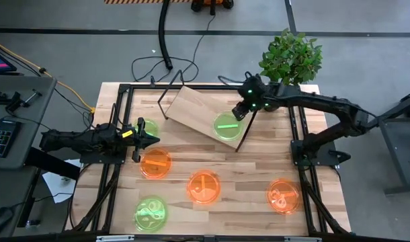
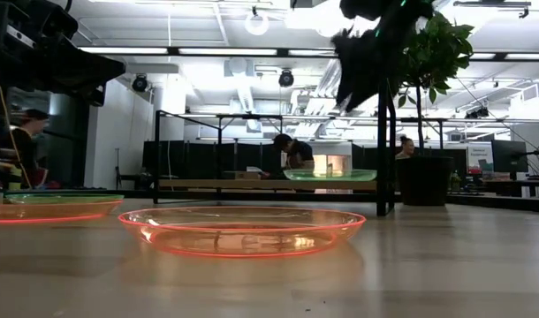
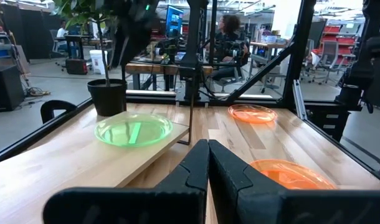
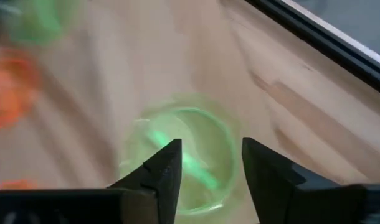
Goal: Place and stack plates onto a shelf
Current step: Put the right orange plate on top of the shelf
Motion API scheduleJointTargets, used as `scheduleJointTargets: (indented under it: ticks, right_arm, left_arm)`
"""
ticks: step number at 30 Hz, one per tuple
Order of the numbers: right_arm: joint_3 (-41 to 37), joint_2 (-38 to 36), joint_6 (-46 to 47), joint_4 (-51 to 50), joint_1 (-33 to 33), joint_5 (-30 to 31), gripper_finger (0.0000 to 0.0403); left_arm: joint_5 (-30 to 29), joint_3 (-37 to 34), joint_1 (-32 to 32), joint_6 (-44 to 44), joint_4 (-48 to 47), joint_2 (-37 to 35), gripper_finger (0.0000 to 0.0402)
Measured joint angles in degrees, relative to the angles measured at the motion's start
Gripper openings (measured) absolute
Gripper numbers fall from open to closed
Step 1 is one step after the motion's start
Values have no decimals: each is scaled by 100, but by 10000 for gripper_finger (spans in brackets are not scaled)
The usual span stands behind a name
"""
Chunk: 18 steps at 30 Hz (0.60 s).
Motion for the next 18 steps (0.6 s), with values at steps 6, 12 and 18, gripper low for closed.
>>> scheduleJointTargets:
  ticks: [6,12,18]
  right_arm:
    - [-61,-1084,-37,27,529,-489,149]
    - [-982,-2412,812,431,1809,115,149]
    - [-2405,-3593,2150,1729,3241,955,149]
  left_arm:
    - [0,-1,-2,0,2,1,0]
    - [0,-2,0,0,2,1,0]
    - [1,0,-2,-1,2,1,0]
